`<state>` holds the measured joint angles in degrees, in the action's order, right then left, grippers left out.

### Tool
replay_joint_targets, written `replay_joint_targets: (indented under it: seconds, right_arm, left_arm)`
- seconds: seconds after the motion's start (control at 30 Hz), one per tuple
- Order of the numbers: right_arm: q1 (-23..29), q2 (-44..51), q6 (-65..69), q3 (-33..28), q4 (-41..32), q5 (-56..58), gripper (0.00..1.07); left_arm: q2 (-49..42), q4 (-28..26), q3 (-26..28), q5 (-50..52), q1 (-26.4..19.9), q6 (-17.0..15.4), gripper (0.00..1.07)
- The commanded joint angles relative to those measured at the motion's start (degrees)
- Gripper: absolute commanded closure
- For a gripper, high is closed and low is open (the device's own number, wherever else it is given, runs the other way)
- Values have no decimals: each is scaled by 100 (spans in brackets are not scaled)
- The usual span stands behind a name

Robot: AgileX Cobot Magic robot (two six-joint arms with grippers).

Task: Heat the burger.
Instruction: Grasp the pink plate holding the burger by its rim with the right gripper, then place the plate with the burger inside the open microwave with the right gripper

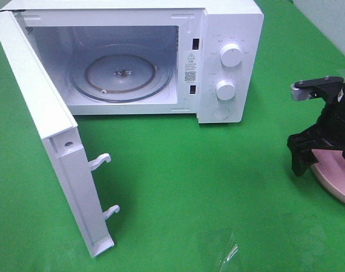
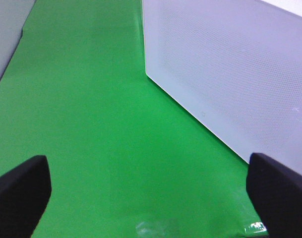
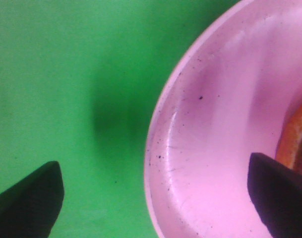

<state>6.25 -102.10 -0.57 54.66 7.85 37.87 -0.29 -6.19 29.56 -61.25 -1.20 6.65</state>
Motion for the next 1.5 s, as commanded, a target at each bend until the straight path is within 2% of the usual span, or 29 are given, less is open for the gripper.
replay_joint_targets:
  seconds: [0.03,0.83,0.9,0.93,0.97,1.0,1.03,1.07,1.1,1.13,1.17,1.2,1.23,1.27,1.3,1.33,1.37,1.4,1.43,1.5]
  right_arm:
    - [-29,-218,-86,6,-80,-183,14]
    - [-29,-963,-109,6,-34,-762,19]
    - [-29,-963,0,6,92,-693,27]
    - [-29,-963,0,6,92,-693,27]
    - [-29,-963,57,6,138,-670,36]
    - [-29,-963,57,6,138,-670,36]
    - [-29,-963,57,6,160,-642,46]
    - [-29,-963,57,6,160,-642,46]
    - [-29,-963,57,6,183,-630,52]
    - [-29,-963,57,6,229,-602,63]
    - [-29,-963,57,6,229,-602,63]
    - [-29,-963,57,6,281,-602,77]
    - [-29,-963,57,6,281,-602,77]
    - [-29,-963,57,6,378,-596,89]
    - [-29,-963,57,6,378,-596,89]
    - [-29,-963,57,6,390,-584,94]
    - [-29,-963,57,6,390,-584,102]
    - [-29,-963,57,6,390,-584,102]
    - [-29,-963,57,6,378,-584,107]
    - [-29,-963,57,6,361,-590,107]
  left_arm:
    - [-97,-34,0,-6,-6,-34,7]
    - [-97,-34,0,-6,-6,-34,7]
    - [-97,-34,0,-6,-6,-34,7]
    - [-97,-34,0,-6,-6,-34,7]
    - [-97,-34,0,-6,-6,-34,7]
    - [-97,-34,0,-6,-6,-34,7]
    - [-97,-34,0,-6,-6,-34,7]
    - [-97,-34,0,-6,-6,-34,7]
    - [-97,-34,0,-6,-6,-34,7]
    - [-97,-34,0,-6,-6,-34,7]
    - [-97,-34,0,-6,-6,-34,7]
    - [-97,-34,0,-6,-6,-34,7]
    - [-97,-34,0,-6,-6,-34,7]
    - [-97,-34,0,-6,-6,-34,7]
    - [-97,-34,0,-6,-6,-34,7]
    - [-97,-34,0,-6,-6,-34,7]
    - [-97,-34,0,-6,-6,-34,7]
    - [-97,-34,0,-6,-6,-34,7]
    - [-97,-34,0,-6,-6,-34,7]
    - [-97,-34,0,-6,-6,-34,7]
